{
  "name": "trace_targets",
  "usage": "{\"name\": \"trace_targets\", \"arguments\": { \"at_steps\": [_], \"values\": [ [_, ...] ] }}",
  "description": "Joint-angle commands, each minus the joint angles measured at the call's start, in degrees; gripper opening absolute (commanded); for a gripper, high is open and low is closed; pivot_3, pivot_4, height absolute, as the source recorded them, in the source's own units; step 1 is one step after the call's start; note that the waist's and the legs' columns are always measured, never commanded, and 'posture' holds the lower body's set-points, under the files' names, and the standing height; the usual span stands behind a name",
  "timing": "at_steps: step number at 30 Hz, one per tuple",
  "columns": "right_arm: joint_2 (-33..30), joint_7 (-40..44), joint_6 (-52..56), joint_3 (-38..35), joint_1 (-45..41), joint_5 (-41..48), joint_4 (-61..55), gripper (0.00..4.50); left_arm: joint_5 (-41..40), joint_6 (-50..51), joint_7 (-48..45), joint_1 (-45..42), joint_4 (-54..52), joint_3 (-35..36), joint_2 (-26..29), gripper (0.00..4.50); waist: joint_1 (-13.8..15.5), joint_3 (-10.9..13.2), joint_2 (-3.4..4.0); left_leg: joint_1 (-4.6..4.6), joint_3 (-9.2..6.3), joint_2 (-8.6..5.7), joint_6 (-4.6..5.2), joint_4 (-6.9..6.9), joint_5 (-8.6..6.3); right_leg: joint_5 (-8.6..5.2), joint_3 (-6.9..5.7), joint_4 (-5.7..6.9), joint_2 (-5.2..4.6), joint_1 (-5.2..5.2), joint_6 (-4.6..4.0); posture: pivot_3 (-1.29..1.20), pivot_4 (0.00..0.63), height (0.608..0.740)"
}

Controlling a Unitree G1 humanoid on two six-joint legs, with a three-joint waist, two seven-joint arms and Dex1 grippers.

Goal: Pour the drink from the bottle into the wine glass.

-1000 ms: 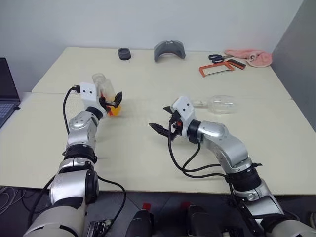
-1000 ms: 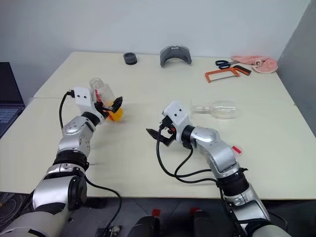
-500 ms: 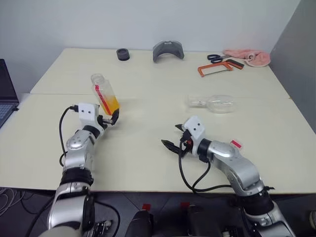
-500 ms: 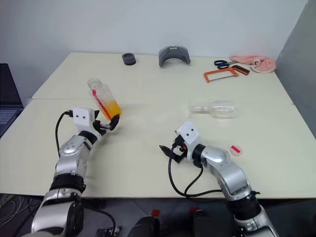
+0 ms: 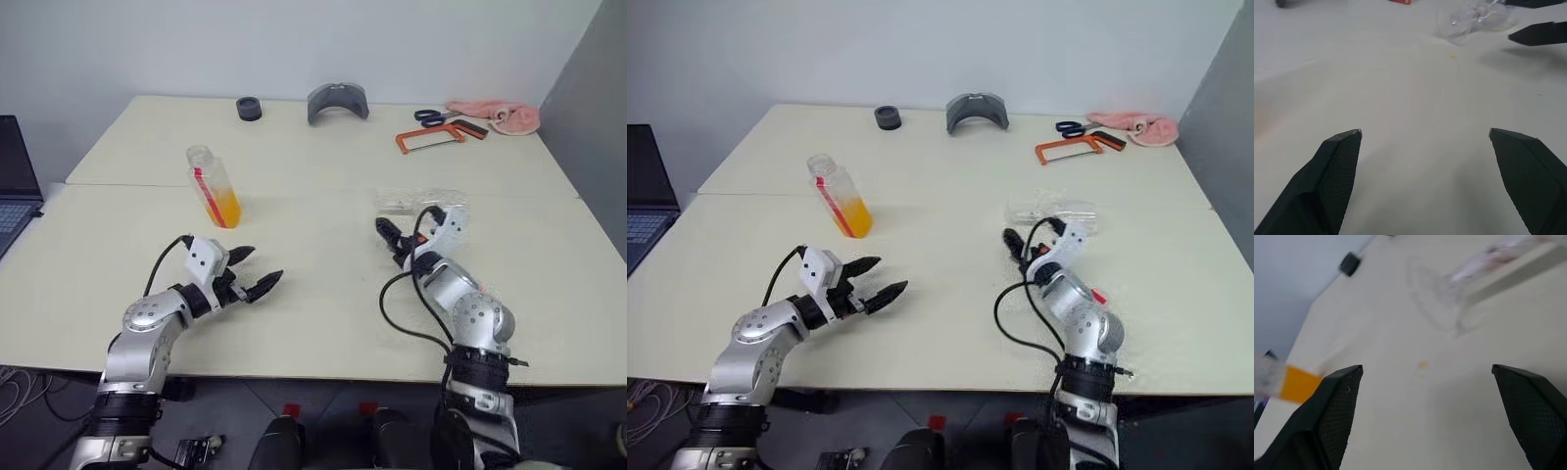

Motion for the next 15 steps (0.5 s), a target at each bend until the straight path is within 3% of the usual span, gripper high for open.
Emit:
{"name": "trace_targets", "arguments": {
  "at_steps": [1,15],
  "values": [
    [4.96,-3.27,-6.75,-4.03,-8.27,5.40,8.24,4.50,-1.05,1.07,-2.59,-2.49,-2.27,-0.78,1.25,4.48,-0.37,0.00,0.01,0.03,0.08,-0.01,0.00,0.00,0.00,0.00,0.01,0.01,0.05,0.00,0.00,0.00,0.150,0.740],
    [-0.15,-0.93,-28.44,-10.17,-26.08,9.78,44.06,4.50,-0.20,1.63,-4.48,-6.17,-1.58,-2.45,0.86,4.48,-1.87,0.01,0.02,0.17,0.63,0.08,0.02,-0.07,-0.01,0.00,0.14,0.04,0.18,-0.01,-0.02,0.00,0.150,0.740]
  ]
}}
